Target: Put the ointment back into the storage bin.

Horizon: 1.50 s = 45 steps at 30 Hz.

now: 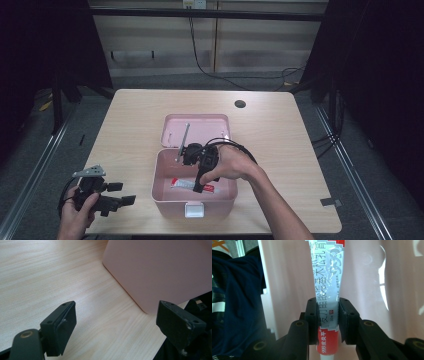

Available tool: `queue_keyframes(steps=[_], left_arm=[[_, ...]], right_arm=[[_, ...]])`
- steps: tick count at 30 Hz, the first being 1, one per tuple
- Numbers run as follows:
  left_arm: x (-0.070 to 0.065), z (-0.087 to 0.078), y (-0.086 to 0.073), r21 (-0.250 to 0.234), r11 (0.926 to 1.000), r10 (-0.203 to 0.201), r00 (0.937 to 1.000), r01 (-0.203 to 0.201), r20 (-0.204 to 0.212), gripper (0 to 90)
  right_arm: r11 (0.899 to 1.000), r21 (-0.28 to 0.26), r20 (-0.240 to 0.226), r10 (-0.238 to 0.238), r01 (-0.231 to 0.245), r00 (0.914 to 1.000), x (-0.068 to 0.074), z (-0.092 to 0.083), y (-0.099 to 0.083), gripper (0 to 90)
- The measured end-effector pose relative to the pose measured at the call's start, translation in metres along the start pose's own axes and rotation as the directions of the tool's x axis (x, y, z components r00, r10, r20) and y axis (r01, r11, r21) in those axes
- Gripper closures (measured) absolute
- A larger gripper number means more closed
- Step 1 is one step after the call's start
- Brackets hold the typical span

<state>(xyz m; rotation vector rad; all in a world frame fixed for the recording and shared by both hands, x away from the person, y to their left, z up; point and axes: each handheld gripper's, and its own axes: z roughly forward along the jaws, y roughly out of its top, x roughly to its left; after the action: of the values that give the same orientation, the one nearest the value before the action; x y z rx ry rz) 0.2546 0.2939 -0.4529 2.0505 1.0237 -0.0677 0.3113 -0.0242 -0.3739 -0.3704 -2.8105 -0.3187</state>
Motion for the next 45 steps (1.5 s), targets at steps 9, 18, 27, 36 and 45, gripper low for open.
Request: queue_keyframes(steps=[9,18,27,36,45], left_arm=[[0.000,0.000,0.000,0.000,1.0000,0.000,1.0000,0.000,-0.002,16.5],[0.000,0.000,0.000,0.000,1.0000,0.000,1.0000,0.000,-0.002,16.5],[0.000,0.000,0.000,0.000,1.0000,0.001,1.0000,-0.001,0.000,16.5],[0.000,0.000,0.000,0.000,1.0000,0.002,1.0000,-0.002,0.001,16.5],[0.000,0.000,0.000,-0.001,1.0000,0.001,1.0000,-0.001,0.002,16.5]], right_arm=[[1.000,0.015,-0.034,-0.020,0.020,0.9992,-0.003,0.018,0.008,72.0],[0.999,0.019,-0.051,-0.044,0.045,0.9977,-0.003,0.028,0.009,72.0],[0.997,0.044,-0.070,-0.058,0.062,0.9959,-0.005,0.037,0.008,72.0],[0.996,0.069,-0.086,-0.055,0.061,0.9948,-0.007,0.047,0.008,71.9],[0.994,0.085,-0.104,-0.066,0.075,0.9924,-0.010,0.055,0.007,71.8]])
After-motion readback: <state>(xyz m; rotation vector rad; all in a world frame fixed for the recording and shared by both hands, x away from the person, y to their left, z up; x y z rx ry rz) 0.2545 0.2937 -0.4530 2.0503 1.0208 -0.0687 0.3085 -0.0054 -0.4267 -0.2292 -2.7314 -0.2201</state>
